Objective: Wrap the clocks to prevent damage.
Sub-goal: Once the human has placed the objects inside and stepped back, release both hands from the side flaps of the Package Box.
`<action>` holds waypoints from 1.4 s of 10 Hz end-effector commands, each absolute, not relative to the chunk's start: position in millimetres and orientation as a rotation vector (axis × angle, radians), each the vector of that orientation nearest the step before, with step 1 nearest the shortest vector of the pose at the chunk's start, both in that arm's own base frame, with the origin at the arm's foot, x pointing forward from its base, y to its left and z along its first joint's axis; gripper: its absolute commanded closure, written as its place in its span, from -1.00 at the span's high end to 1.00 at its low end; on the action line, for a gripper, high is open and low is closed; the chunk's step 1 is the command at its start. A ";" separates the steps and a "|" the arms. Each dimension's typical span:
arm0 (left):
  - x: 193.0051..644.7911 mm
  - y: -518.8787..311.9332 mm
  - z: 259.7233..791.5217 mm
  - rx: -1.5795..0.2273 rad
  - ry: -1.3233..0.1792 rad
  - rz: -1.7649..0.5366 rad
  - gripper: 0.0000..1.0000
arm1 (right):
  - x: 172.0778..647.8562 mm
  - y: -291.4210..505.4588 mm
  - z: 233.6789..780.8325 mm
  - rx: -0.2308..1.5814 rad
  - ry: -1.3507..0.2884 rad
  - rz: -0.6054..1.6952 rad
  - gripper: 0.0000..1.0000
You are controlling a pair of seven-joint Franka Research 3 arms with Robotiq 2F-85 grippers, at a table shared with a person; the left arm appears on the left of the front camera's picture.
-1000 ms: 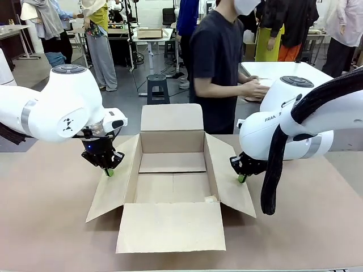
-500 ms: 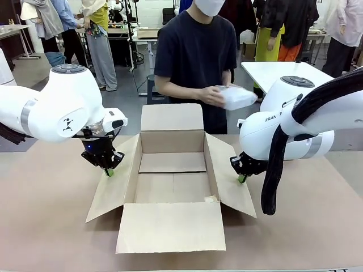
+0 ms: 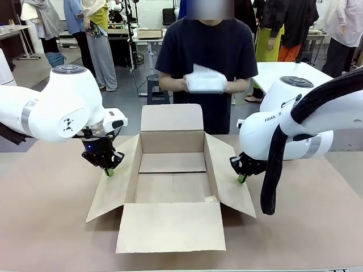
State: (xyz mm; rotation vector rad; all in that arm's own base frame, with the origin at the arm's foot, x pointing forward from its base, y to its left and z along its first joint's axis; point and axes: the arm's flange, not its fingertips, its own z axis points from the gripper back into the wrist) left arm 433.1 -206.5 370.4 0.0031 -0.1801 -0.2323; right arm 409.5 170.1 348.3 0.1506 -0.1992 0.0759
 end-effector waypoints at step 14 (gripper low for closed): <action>432.6 -206.1 370.7 0.007 -0.180 -0.237 -0.98 | 408.5 170.7 346.2 0.148 -0.188 0.064 -0.98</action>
